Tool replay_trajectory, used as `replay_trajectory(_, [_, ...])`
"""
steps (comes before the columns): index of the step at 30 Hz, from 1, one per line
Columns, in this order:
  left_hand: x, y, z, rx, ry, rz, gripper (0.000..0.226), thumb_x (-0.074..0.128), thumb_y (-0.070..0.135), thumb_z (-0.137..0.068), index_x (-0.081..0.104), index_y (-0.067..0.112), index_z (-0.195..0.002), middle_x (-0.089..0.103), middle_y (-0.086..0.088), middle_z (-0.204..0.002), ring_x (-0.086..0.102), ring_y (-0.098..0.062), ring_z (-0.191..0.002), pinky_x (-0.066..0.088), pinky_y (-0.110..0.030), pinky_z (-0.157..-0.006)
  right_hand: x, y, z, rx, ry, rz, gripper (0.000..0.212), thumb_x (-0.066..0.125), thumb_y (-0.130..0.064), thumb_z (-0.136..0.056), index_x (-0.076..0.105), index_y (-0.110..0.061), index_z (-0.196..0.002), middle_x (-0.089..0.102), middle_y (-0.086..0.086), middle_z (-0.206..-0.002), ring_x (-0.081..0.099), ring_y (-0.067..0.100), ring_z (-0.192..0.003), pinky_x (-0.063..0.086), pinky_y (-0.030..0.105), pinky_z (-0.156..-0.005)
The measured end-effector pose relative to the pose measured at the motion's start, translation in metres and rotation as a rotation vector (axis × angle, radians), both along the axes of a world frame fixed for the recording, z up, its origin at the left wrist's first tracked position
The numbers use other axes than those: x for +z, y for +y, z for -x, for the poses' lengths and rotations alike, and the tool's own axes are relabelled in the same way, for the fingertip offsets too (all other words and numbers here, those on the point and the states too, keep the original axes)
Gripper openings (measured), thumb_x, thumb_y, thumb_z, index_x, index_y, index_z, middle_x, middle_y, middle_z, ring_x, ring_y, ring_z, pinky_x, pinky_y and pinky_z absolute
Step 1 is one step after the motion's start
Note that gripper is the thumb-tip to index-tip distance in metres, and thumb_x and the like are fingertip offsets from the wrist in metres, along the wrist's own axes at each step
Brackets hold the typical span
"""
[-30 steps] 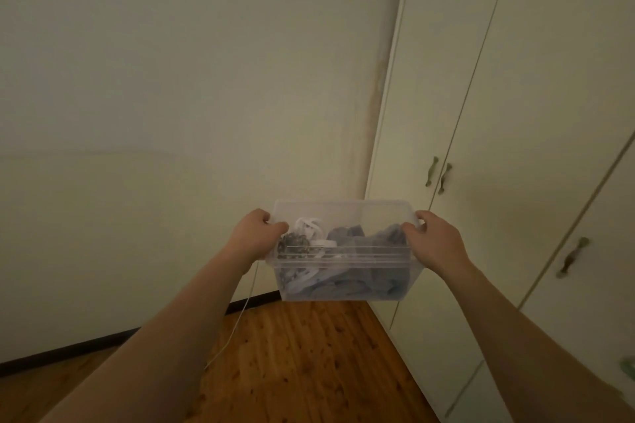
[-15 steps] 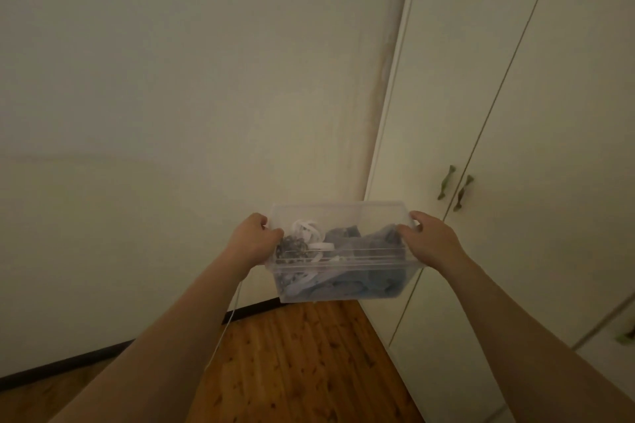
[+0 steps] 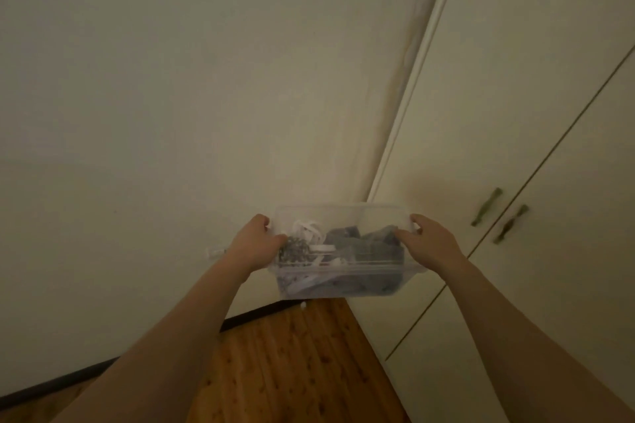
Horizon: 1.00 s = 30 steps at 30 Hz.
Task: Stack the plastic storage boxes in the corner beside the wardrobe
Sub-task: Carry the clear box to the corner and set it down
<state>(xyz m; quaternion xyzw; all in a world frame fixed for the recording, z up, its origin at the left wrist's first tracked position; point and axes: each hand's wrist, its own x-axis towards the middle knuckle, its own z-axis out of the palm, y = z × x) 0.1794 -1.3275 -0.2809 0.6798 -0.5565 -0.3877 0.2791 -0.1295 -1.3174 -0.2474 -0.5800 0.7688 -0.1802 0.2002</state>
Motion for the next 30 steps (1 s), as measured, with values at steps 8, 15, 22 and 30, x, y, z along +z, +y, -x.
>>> replay_trajectory(8, [-0.012, -0.076, -0.016, -0.024, -0.025, -0.015, 0.056, 0.065, 0.032, -0.091, 0.042, 0.009, -0.136, 0.053, -0.012, -0.127, 0.056, -0.030, -0.106, 0.051, -0.045, -0.092, -0.016, -0.066, -0.019, -0.025, 0.003, -0.018, 0.056, 0.057, -0.042, -0.093, 0.048, -0.011, -0.138, 0.054, 0.015, -0.138, 0.053, 0.032, -0.121, 0.042, 0.036, -0.094])
replay_trajectory(15, [-0.026, -0.109, -0.018, -0.038, -0.023, -0.079, 0.049, 0.067, 0.034, -0.089, 0.042, 0.012, -0.125, 0.053, -0.009, -0.112, 0.058, -0.029, -0.097, 0.054, -0.046, -0.086, -0.023, -0.101, -0.020, -0.025, 0.007, -0.033, 0.052, 0.058, -0.041, -0.093, 0.051, -0.012, -0.135, 0.057, 0.015, -0.134, 0.056, 0.032, -0.117, 0.043, 0.036, -0.091])
replay_trajectory(22, [-0.043, -0.140, -0.004, 0.020, 0.007, -0.133, 0.043, 0.072, 0.033, -0.083, 0.044, 0.015, -0.111, 0.056, -0.008, -0.102, 0.061, -0.030, -0.092, 0.057, -0.050, -0.082, -0.041, -0.139, -0.002, 0.020, -0.018, -0.051, 0.060, 0.056, -0.045, -0.093, 0.045, -0.013, -0.142, 0.054, 0.015, -0.139, 0.053, 0.032, -0.121, 0.043, 0.037, -0.095])
replay_trajectory(30, [-0.074, -0.174, 0.035, 0.110, 0.009, -0.211, 0.040, 0.072, 0.031, -0.082, 0.043, 0.016, -0.105, 0.056, -0.010, -0.101, 0.063, -0.030, -0.090, 0.058, -0.052, -0.078, -0.086, -0.196, 0.036, 0.107, -0.051, -0.131, 0.070, 0.060, -0.052, -0.090, 0.041, -0.010, -0.143, 0.053, 0.018, -0.136, 0.053, 0.033, -0.119, 0.041, 0.033, -0.085])
